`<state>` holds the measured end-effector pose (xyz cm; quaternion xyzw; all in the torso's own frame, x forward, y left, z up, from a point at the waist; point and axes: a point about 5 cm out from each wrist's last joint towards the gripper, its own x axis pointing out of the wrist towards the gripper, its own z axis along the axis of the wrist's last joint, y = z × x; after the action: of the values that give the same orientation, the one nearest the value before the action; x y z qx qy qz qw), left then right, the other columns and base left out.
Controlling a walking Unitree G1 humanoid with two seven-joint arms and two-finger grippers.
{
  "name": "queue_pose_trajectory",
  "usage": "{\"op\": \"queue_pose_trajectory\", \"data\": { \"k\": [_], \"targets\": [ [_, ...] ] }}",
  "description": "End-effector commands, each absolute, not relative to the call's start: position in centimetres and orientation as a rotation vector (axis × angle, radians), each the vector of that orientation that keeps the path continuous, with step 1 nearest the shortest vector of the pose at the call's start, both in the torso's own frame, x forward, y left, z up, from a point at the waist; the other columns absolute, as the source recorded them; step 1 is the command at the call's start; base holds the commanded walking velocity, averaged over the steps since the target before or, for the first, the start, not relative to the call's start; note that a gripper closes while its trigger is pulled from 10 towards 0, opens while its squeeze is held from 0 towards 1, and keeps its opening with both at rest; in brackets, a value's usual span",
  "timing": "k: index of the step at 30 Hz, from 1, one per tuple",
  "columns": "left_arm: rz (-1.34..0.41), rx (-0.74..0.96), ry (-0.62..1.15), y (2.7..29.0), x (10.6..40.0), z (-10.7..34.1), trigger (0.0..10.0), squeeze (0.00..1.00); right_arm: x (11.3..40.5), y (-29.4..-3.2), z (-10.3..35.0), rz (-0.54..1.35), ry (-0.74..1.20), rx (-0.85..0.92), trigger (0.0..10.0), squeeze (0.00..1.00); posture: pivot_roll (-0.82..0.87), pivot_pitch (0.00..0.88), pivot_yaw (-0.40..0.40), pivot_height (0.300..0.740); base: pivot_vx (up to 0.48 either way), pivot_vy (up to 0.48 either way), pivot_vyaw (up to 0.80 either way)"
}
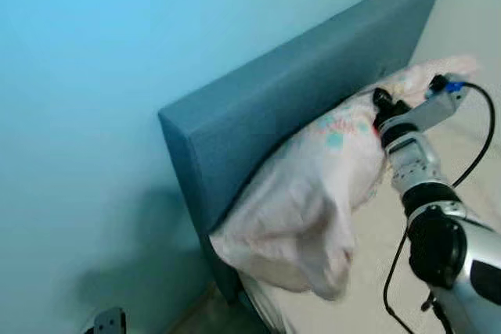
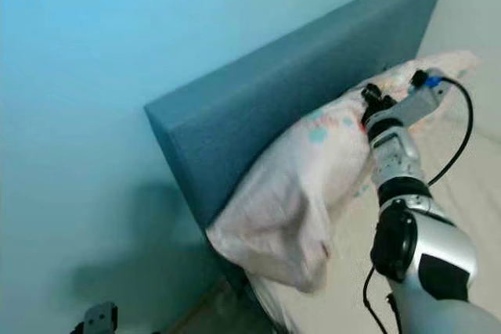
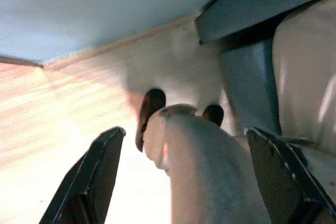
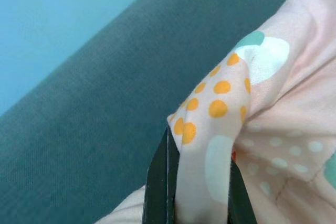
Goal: Clean up the room
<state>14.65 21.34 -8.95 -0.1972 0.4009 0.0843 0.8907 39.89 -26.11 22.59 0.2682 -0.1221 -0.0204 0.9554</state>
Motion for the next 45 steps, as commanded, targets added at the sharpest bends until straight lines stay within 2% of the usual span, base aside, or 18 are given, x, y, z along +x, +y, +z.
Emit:
{"op": "queue_pose_trajectory", "data": {
  "k": [1,3,6,10,17,20,24,25,32,37,39,42,43,45],
  "targets": [
    [0.184,-0.378,0.844,22.4,13.6,-9.0,10.0,0.00,39.6,-26.9,23.8,-0.044,-0.318,0.488,10.0,0.00,0.02,0.196,0.024,0.740,0.000,0.000,0.00],
    [0.188,-0.378,0.842,22.6,13.2,-9.1,10.0,0.00,39.3,-27.2,22.5,-0.069,-0.267,0.424,10.0,0.00,0.03,0.213,0.026,0.740,0.000,0.000,0.00],
    [0.175,-0.378,0.861,22.4,11.5,-9.5,10.0,0.00,37.6,-28.2,17.3,-0.131,-0.108,0.296,10.0,0.00,0.05,0.241,0.032,0.740,0.000,0.000,0.00],
    [0.156,-0.376,0.873,22.1,10.5,-9.7,10.0,0.00,35.9,-28.8,13.6,-0.164,-0.002,0.282,10.0,0.00,0.06,0.264,0.041,0.740,0.000,0.000,0.00],
    [0.139,-0.375,0.858,22.1,10.8,-9.5,10.0,0.00,32.7,-30.4,8.7,-0.322,0.156,0.317,10.0,0.00,0.05,0.278,0.048,0.740,0.000,0.000,0.00],
    [0.136,-0.379,0.848,22.1,11.2,-9.4,10.0,0.00,31.8,-31.1,7.6,-0.389,0.226,0.268,10.0,0.00,0.05,0.278,0.048,0.740,0.000,0.000,0.00],
    [0.118,-0.379,0.842,21.7,11.7,-9.3,10.0,0.00,30.7,-31.9,6.5,-0.450,0.342,0.107,10.0,0.03,0.04,0.266,0.055,0.740,0.000,0.000,0.00],
    [0.112,-0.380,0.839,21.6,11.9,-9.3,10.0,0.00,30.5,-32.4,6.6,-0.479,0.349,0.085,10.0,1.00,0.03,0.259,0.054,0.740,0.000,0.000,0.00],
    [0.104,-0.389,0.818,21.4,13.0,-9.0,10.0,0.00,30.2,-33.9,7.5,-0.582,0.334,0.037,10.0,1.00,0.03,0.244,0.055,0.740,0.000,0.000,0.00],
    [0.084,-0.437,0.781,21.1,14.9,-8.4,10.0,0.00,30.2,-36.1,10.0,-0.724,0.287,-0.101,10.0,1.00,0.00,0.203,0.061,0.740,0.000,0.000,0.00],
    [0.084,-0.437,0.781,21.1,14.9,-8.4,10.0,0.00,30.2,-36.1,10.0,-0.724,0.287,-0.101,10.0,1.00,0.00,0.203,0.061,0.740,0.000,0.000,0.00],
    [0.062,-0.453,0.776,20.8,15.6,-8.2,10.0,0.00,29.8,-37.1,10.5,-0.789,0.303,-0.128,10.0,1.00,-0.01,0.190,0.060,0.740,0.000,0.000,0.00],
    [0.042,-0.462,0.773,20.4,16.3,-8.1,10.0,0.00,29.5,-37.5,10.2,-0.809,0.377,-0.150,10.0,1.00,-0.03,0.163,0.058,0.740,0.000,0.000,0.00],
    [0.036,-0.465,0.771,20.2,16.6,-8.0,10.0,0.00,29.4,-37.6,10.1,-0.812,0.400,-0.161,10.0,1.00,-0.04,0.148,0.057,0.740,0.000,0.000,0.00]
  ]
}}
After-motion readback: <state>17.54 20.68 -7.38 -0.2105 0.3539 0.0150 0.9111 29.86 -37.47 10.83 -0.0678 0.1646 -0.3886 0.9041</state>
